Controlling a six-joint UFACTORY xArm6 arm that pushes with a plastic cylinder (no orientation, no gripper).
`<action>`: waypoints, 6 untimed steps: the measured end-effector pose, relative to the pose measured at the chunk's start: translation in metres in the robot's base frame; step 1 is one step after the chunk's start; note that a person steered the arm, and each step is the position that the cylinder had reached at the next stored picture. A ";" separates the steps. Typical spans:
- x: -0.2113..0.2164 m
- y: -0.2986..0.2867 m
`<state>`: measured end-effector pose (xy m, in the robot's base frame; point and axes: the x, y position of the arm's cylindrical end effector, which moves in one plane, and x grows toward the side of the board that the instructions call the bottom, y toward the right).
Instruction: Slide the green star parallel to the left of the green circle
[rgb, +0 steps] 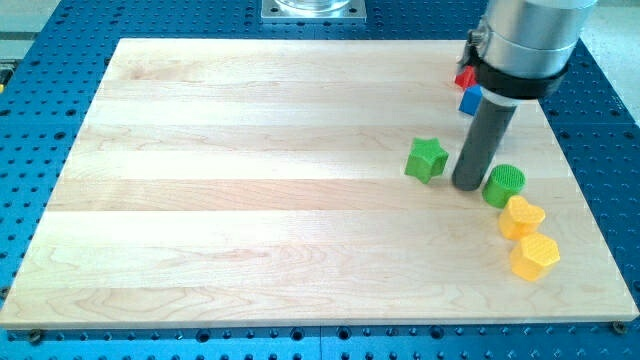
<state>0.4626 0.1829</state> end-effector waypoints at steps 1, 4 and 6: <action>-0.013 0.037; -0.052 -0.020; -0.032 -0.080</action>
